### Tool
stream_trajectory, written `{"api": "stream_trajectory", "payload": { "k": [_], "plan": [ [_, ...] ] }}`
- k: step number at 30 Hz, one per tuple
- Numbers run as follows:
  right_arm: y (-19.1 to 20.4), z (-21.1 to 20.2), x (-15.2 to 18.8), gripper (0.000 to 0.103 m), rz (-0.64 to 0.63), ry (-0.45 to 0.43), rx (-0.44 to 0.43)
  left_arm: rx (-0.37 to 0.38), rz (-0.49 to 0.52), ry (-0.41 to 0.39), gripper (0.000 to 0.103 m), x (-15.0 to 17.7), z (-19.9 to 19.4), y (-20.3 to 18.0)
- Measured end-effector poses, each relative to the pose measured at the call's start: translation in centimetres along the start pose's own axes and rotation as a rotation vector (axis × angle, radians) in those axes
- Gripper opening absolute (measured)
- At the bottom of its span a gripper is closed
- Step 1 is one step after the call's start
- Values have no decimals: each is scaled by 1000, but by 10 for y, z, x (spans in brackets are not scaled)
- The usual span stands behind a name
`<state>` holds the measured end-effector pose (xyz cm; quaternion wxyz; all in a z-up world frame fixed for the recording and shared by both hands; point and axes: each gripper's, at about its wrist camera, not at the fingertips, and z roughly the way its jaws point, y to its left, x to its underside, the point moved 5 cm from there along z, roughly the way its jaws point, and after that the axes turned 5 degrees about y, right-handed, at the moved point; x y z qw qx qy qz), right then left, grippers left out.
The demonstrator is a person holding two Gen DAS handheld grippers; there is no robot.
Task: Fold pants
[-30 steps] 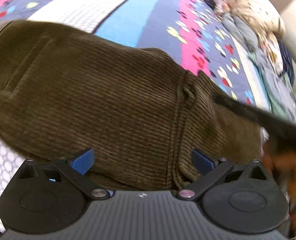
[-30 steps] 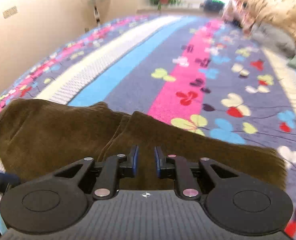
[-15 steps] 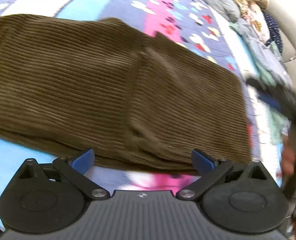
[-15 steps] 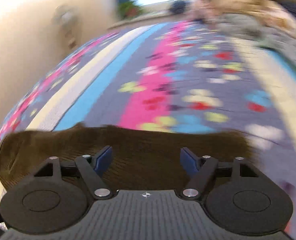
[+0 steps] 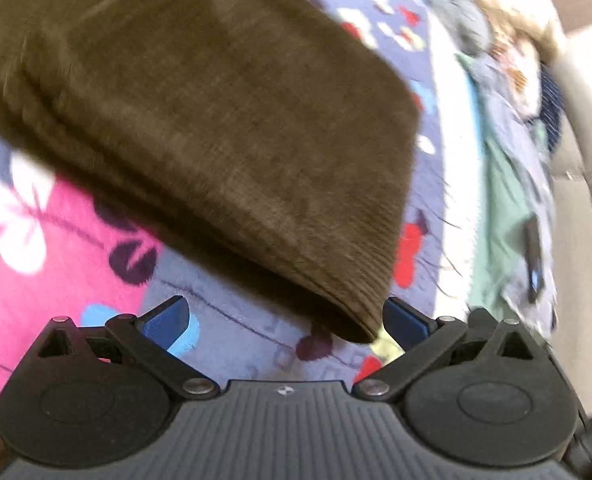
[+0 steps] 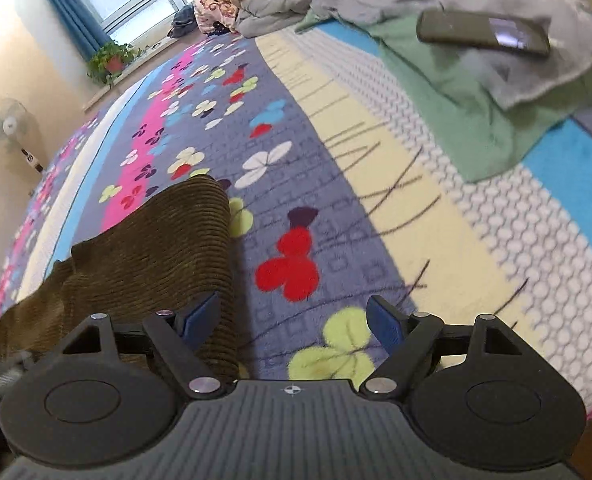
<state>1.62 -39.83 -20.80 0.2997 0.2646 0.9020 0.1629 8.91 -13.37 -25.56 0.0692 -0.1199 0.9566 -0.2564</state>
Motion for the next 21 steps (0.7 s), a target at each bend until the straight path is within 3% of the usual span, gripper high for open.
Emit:
{"api": "stream_trajectory", "payload": {
  "k": [11, 13, 16, 21],
  "plan": [
    [-8, 39, -24, 83, 25, 39, -118, -97, -226, -25, 103, -14, 23, 4],
    [-6, 47, -31, 83, 29, 46, -131, -68, -281, -24, 103, -20, 20, 4],
    [-3, 61, -40, 83, 24, 54, -145, 3, -280, -22, 103, -31, 19, -2],
    [6, 83, -50, 84, 25, 84, -184, -34, -308, -7, 103, -40, 34, -4]
  ]
}}
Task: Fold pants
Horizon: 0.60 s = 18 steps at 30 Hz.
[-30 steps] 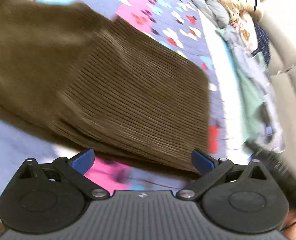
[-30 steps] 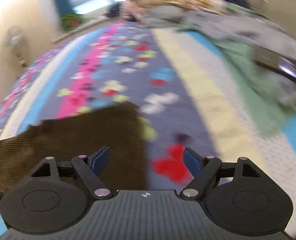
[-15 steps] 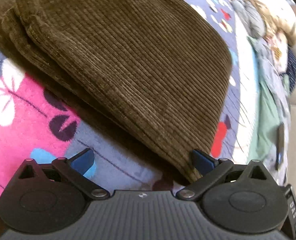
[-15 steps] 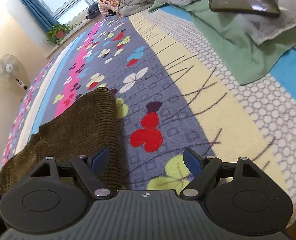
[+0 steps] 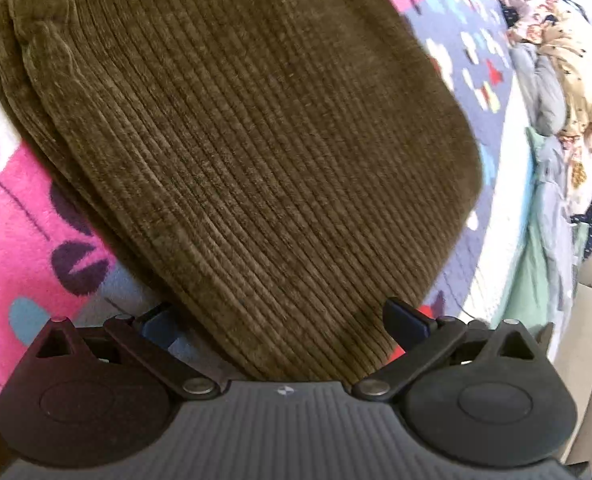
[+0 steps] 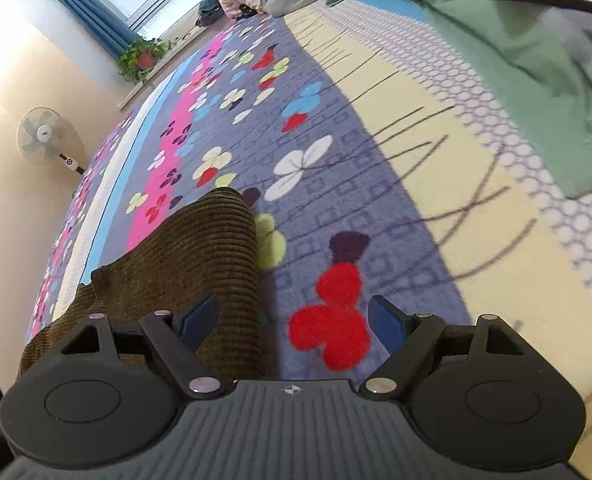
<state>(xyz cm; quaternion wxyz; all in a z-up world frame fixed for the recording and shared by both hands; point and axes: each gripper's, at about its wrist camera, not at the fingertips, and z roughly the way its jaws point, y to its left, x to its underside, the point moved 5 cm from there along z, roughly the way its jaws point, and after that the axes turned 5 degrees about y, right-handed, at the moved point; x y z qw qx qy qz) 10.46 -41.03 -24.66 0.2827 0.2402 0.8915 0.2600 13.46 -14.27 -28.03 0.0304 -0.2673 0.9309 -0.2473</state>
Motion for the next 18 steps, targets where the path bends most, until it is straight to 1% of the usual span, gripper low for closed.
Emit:
{"api": "stream_trajectory", "payload": {
  "k": [4, 8, 11, 13, 15, 16, 17, 18],
  "plan": [
    [12, 29, -8, 84, -20, 67, -40, -46, 42, -21, 103, 7, 4, -13],
    [28, 61, -11, 85, -63, 147, -65, -38, 74, -13, 103, 10, 3, -18],
    [39, 73, -13, 89, -91, 156, -60, -36, 60, -14, 103, 11, 4, -18],
    [45, 77, -16, 89, -93, 157, -75, -49, 43, -15, 103, 13, 4, -16],
    [47, 83, -19, 89, -74, 165, -79, -43, 1, -15, 102, 10, 4, -16],
    [48, 85, -20, 89, -69, 168, -84, -37, -16, -9, 101, 7, 3, -14],
    [48, 87, -21, 88, -67, 170, -83, -34, -33, -2, 96, 4, 1, -12],
    [49, 88, -21, 78, -69, 171, -83, -33, -44, 6, 87, 0, -1, -8]
  ]
}}
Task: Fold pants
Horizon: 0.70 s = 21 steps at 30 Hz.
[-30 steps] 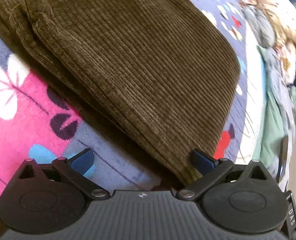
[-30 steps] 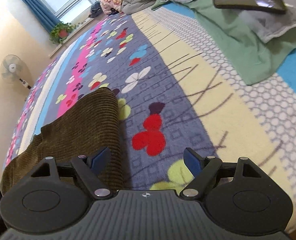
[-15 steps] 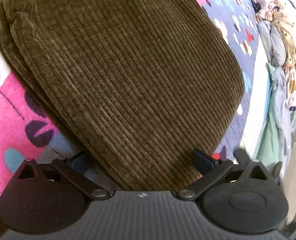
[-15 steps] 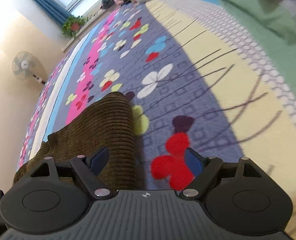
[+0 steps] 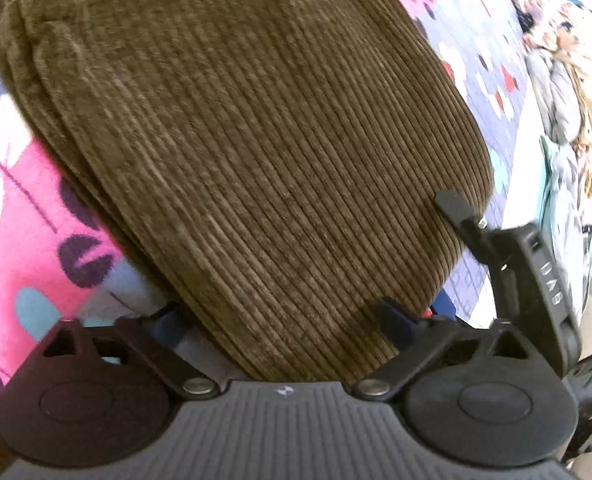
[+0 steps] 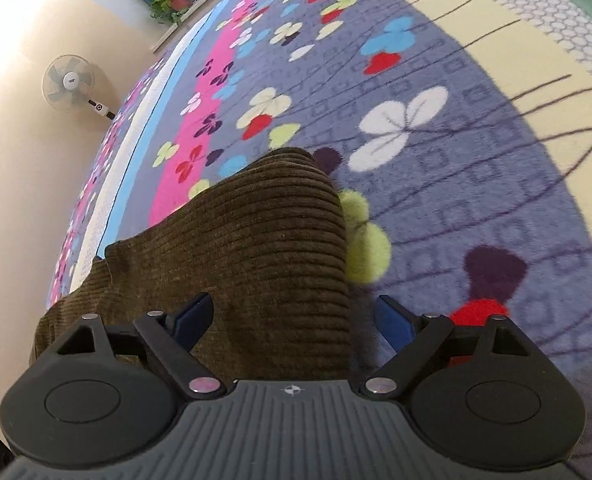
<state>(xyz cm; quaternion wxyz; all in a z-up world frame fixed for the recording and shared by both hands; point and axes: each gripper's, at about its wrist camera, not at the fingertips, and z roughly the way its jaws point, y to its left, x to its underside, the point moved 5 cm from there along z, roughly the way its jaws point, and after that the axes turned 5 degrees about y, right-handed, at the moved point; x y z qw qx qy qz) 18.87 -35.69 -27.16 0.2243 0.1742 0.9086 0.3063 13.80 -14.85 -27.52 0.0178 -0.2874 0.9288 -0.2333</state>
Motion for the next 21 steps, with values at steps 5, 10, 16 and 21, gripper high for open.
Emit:
{"api": "stream_trajectory", "payload": {
  "k": [5, 10, 16, 21],
  "plan": [
    [8, -5, 6, 28, -9, -8, -5, -41, 105, 11, 43, -8, -12, 0],
    [31, -27, 2, 20, 3, -13, -17, 43, 138, 48, 33, -17, -33, -3],
    [98, -52, -11, 19, -36, -27, -32, 217, 120, 93, 32, -38, -72, 5],
    [166, -59, -19, 18, -91, -34, 60, 341, 76, 129, 32, -61, -102, 15]
  ]
}}
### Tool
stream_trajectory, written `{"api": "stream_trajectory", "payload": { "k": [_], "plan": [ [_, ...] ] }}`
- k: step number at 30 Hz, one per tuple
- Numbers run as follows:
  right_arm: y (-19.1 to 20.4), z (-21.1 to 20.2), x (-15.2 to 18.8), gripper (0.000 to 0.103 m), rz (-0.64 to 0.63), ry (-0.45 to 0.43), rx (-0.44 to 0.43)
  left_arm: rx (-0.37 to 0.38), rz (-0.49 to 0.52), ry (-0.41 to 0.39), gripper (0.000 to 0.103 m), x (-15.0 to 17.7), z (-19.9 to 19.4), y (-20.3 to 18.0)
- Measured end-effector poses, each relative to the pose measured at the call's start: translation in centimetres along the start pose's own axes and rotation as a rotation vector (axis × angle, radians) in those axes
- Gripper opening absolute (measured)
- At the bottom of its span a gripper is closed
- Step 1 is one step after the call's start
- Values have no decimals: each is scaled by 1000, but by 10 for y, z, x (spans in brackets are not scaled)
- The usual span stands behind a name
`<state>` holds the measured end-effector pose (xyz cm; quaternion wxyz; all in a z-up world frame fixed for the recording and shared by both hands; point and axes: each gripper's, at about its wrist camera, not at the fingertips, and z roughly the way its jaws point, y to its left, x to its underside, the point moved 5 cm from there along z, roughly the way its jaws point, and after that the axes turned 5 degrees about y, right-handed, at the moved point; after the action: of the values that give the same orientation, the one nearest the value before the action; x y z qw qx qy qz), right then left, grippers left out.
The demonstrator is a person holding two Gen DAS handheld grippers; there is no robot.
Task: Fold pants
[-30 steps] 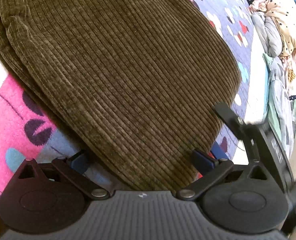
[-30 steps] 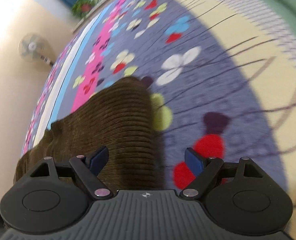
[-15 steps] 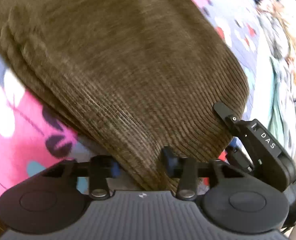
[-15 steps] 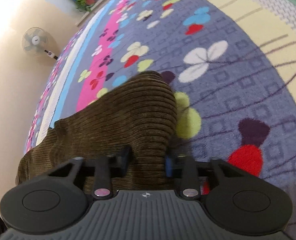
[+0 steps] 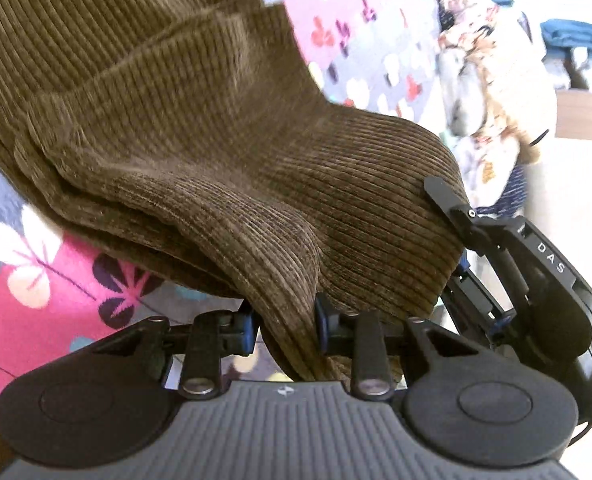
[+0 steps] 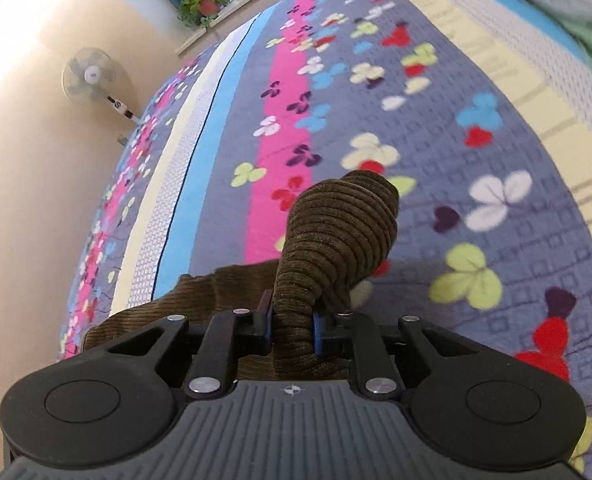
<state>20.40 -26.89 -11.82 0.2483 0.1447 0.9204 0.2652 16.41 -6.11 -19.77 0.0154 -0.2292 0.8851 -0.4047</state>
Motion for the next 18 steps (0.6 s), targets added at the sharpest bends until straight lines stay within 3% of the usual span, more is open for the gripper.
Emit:
{"api": "stream_trajectory", "payload": {
  "k": [9, 12, 18],
  "plan": [
    [162, 28, -7, 18, -240, 26, 124, 191, -96, -39, 32, -51, -87, 41],
    [215, 58, 5, 19, -307, 52, 146, 214, -127, -64, 32, -79, -117, 68],
    [308, 139, 41, 19, -407, 134, 164, 182, -203, -138, 27, -128, -169, 137]
  ]
}}
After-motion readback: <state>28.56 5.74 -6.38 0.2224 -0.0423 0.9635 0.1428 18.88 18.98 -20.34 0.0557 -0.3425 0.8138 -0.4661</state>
